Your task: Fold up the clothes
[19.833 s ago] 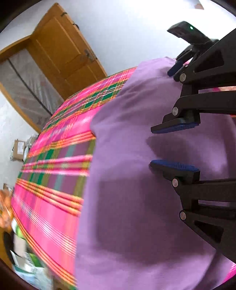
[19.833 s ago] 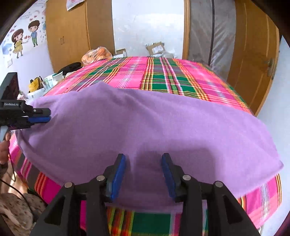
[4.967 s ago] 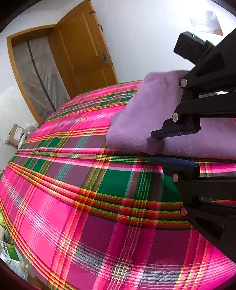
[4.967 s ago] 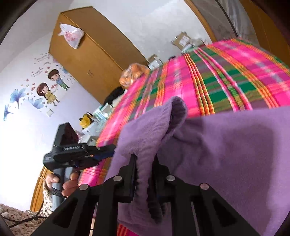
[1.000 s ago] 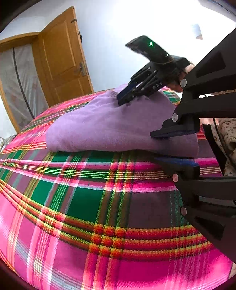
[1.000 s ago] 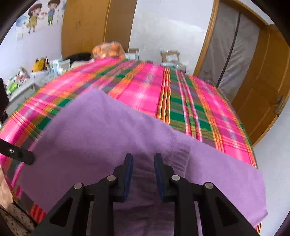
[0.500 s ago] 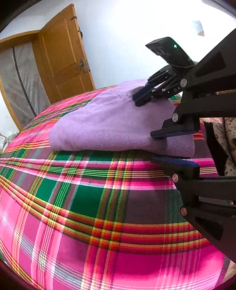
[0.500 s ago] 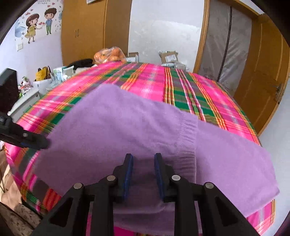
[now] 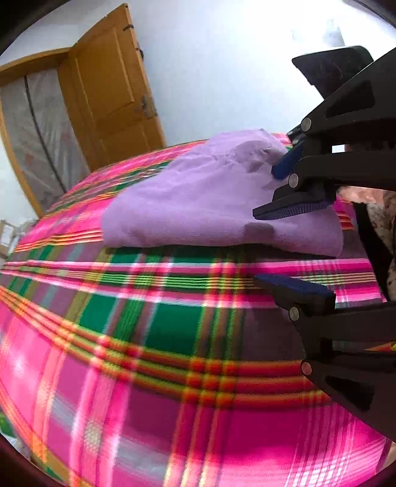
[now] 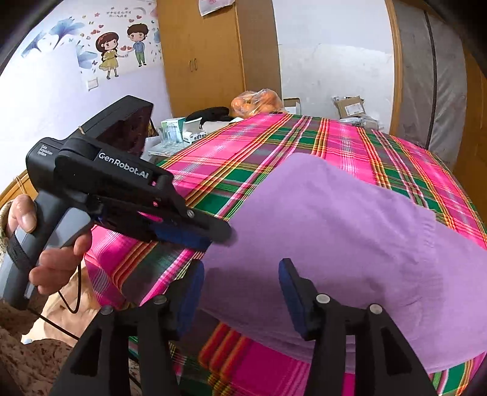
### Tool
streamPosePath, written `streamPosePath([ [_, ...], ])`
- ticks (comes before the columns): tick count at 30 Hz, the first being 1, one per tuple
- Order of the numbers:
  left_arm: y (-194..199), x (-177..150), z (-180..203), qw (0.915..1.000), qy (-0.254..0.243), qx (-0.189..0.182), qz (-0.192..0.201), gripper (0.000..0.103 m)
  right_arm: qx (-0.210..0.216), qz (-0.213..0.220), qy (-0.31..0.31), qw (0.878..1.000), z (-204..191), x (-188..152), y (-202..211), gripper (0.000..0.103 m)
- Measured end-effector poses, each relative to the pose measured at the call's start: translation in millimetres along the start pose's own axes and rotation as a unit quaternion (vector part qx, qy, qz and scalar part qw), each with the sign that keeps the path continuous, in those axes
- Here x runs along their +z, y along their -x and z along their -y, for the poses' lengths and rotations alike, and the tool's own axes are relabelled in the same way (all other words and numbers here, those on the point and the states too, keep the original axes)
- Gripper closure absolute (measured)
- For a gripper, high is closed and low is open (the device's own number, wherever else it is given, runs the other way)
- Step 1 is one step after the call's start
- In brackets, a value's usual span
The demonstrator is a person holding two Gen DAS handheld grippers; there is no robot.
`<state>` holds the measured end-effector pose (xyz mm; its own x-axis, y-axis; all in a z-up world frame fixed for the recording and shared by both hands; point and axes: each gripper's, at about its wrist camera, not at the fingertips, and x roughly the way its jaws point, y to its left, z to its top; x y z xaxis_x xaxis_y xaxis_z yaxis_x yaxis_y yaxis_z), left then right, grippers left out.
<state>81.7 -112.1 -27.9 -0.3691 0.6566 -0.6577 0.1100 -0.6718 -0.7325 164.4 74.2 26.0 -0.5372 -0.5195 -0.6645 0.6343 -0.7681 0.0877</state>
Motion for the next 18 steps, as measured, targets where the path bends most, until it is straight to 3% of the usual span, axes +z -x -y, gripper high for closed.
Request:
streamPosePath([
  [4, -4, -5, 1, 0.9998, -0.011, -0.01, -0.013, 0.065, 0.004, -0.013, -0.002, 1.0, -2, -5, -4, 0.048],
  [9, -19, -7, 9, 0.9969, -0.014, -0.042, -0.065, 0.064, 0.012, 0.008, 0.001, 1.0, -7, -10, 1, 0.045],
  [15, -11, -4, 15, 0.9961, -0.008, -0.06, -0.063, 0.064, 0.01, 0.015, 0.02, 1.0, -18, -13, 4, 0.042],
  [18, -7, -1, 15, 0.9947, 0.007, -0.078, -0.066, 0.064, -0.014, 0.016, 0.055, 0.998, -30, -14, 3, 0.042],
])
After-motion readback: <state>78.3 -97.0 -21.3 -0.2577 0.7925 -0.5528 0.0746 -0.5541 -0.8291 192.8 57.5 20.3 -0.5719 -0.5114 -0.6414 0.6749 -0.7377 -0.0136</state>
